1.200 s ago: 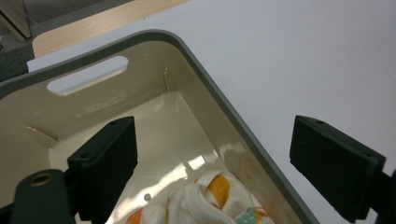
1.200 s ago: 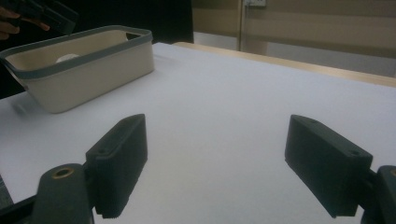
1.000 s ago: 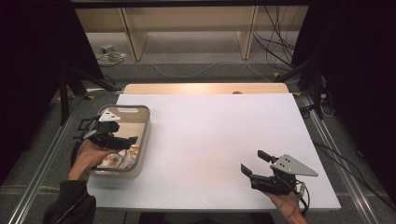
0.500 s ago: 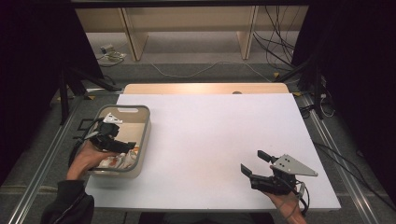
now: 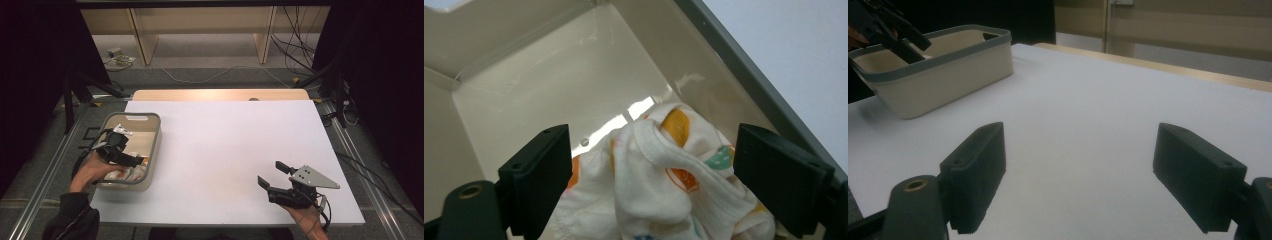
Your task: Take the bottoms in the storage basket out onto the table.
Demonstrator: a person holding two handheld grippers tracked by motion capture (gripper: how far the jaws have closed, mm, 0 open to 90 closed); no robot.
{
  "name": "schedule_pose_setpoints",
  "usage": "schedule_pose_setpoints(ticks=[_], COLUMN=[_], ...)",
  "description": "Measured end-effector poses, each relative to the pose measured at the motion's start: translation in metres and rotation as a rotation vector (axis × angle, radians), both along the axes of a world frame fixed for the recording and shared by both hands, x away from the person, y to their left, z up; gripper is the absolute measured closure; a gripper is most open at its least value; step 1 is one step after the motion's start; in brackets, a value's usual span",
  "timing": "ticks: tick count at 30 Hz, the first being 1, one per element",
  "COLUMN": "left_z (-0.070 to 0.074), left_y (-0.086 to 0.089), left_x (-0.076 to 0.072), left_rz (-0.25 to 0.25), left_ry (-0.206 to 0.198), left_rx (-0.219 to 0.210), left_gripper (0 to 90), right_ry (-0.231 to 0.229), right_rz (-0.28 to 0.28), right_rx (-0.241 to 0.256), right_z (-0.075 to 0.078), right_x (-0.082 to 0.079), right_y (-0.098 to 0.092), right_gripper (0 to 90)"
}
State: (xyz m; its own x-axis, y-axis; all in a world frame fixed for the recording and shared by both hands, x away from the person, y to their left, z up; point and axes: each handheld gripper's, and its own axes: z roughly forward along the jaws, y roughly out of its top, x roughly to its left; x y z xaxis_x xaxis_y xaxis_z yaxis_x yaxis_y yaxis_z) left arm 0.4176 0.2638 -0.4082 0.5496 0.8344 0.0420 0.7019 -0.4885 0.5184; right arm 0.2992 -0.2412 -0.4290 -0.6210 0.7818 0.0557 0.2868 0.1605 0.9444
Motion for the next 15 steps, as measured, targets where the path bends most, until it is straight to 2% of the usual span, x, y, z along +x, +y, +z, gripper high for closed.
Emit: schedule_pose_setpoints(ticks=[2,15], left_z=[-0.0018,-0.0092], left_y=[-0.001,-0.0043], left_x=[0.0004,0.0028], left_rz=[-0.004,-0.021], left_ry=[0.01,0.068], left_rx=[0.013,0.031], left_gripper=[15.2,15.4], right_ry=[-0.001,0.002], right_rz=[0.0,0.0], right_rx=[0.0,0.002], right_z=[0.0,-0.0004], right_x=[0.0,0.0004], right_y=[0.0,0.0], right_gripper=[21.9,21.9])
